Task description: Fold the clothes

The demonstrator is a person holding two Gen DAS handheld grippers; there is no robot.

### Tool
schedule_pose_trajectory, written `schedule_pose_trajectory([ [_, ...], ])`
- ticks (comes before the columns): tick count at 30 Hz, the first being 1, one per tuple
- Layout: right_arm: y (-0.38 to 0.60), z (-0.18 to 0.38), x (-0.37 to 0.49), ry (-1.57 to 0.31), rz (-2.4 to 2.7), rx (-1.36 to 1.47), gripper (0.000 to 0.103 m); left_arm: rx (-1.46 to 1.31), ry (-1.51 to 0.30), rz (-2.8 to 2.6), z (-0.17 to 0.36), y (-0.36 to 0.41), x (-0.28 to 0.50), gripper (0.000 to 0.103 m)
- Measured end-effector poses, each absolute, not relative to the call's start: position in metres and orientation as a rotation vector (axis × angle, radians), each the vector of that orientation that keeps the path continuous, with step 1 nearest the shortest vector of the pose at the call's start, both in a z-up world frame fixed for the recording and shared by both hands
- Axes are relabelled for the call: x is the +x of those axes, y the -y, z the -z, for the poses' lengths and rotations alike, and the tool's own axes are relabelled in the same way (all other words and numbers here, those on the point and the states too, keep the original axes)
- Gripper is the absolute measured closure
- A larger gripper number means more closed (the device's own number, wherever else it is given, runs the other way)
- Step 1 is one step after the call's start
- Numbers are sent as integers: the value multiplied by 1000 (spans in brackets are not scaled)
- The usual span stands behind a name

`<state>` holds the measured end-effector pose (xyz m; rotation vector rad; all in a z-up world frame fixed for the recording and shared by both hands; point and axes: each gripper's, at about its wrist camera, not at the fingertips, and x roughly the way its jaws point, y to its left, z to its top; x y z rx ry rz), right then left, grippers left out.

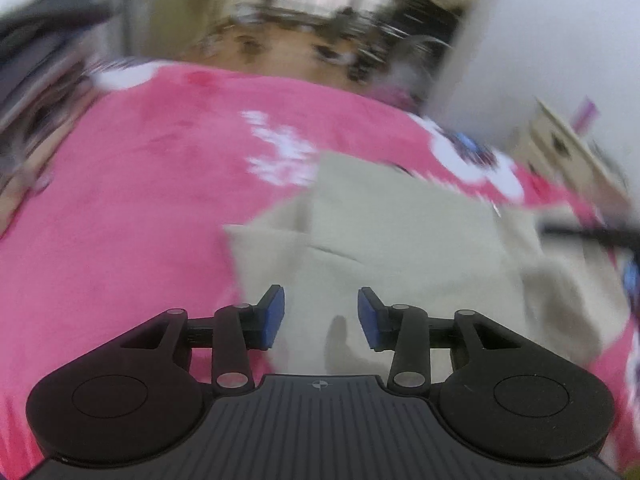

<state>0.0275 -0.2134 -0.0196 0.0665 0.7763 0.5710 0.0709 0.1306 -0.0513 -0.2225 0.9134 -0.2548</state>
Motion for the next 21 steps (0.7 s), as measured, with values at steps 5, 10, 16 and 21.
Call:
schedule_pose_trajectory([
  [5, 127, 31, -42, -666, -840, -293, 60, -502, -1044, 186, 69, -179, 75, 61],
  [10, 71, 51, -88, -474, -936, -653, 43, -658, -1125, 242, 92, -192, 69, 56],
  [16, 37, 82, -82, -411, -907, -832, 39, -833, -1160, 289, 114, -194, 75, 52],
  [21, 17, 100, -71, -400, -898, -893, 37, -994, -1209, 421, 122, -179, 79, 52],
])
